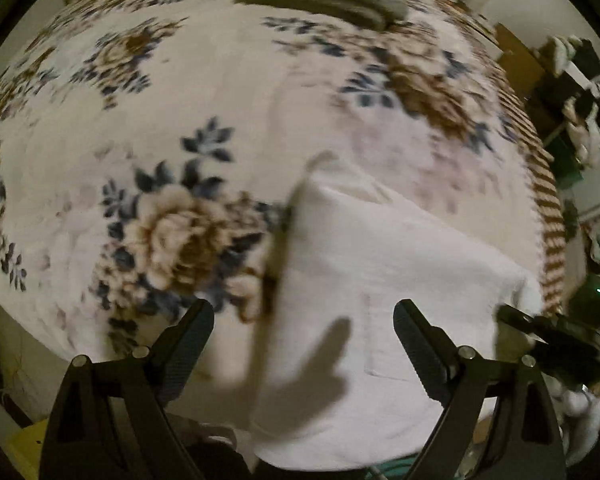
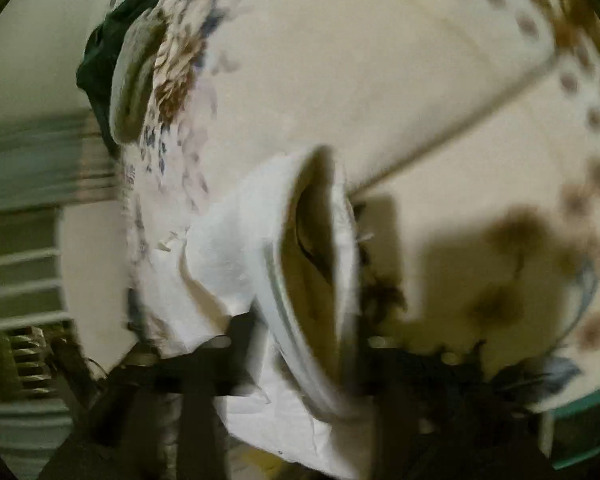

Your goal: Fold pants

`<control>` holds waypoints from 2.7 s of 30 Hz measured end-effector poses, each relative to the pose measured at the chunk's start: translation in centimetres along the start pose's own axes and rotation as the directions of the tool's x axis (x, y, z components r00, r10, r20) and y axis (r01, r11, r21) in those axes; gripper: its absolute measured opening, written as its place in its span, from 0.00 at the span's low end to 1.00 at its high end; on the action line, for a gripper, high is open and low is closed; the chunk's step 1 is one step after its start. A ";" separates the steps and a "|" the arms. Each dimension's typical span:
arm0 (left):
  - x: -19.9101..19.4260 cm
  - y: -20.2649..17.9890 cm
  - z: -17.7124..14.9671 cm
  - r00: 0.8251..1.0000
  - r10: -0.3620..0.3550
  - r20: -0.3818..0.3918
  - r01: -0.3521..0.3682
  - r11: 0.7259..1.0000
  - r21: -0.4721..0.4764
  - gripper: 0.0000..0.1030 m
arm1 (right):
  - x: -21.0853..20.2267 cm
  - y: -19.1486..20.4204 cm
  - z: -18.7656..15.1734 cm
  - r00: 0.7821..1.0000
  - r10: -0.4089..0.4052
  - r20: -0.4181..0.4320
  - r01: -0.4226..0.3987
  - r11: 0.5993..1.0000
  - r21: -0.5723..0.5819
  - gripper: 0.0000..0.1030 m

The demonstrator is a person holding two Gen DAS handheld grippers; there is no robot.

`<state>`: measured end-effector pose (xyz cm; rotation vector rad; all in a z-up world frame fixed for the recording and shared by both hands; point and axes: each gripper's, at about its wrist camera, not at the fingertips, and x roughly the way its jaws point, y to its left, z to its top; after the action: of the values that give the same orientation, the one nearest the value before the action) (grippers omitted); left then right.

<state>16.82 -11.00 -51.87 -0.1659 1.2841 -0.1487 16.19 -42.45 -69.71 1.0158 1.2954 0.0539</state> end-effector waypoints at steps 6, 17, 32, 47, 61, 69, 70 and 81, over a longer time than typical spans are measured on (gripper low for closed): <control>0.6 1.5 1.4 0.998 -0.064 0.002 0.064 0.994 -0.089 0.89 | -5.7 4.1 -0.4 0.981 -0.100 0.164 0.123 0.983 -0.139 0.13; 9.3 -3.1 6.7 0.983 -0.138 -0.119 0.131 0.989 -0.069 0.92 | -6.1 -3.1 3.2 0.958 -0.245 0.147 0.251 0.968 -0.024 0.13; 5.4 -2.5 -1.2 0.916 -0.344 -0.208 0.329 0.939 -0.103 0.97 | -7.8 -10.8 -3.0 0.999 0.015 0.044 -0.026 0.962 0.271 0.90; 8.3 -4.1 -2.9 0.906 -0.324 -0.273 0.316 0.946 -0.074 1.00 | 3.0 -7.6 -9.2 0.974 0.215 0.070 -0.225 0.900 0.373 0.84; 9.0 -4.1 -2.6 0.908 -0.319 -0.274 0.315 0.947 -0.058 1.00 | 2.4 -7.0 -9.5 0.985 0.145 0.097 -0.169 0.934 0.314 0.80; 9.1 -4.3 -1.8 0.911 -0.337 -0.238 0.337 0.941 -0.040 1.00 | 4.3 -4.8 -7.6 0.937 0.262 0.229 -0.318 0.912 0.259 0.75; 9.0 -4.4 -1.7 0.909 -0.354 -0.218 0.356 0.934 -0.033 0.99 | 5.0 -4.9 -7.6 0.945 0.247 0.214 -0.299 0.918 0.261 0.57; 3.9 -2.8 -1.7 0.872 -0.483 -0.078 0.475 0.874 -0.099 0.33 | 2.2 -1.3 -8.2 0.954 0.189 0.233 -0.238 0.949 0.205 0.27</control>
<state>16.17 -14.61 -55.39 -0.5520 1.3294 -0.5419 9.67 -37.14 -71.58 1.3247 1.0083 -0.0394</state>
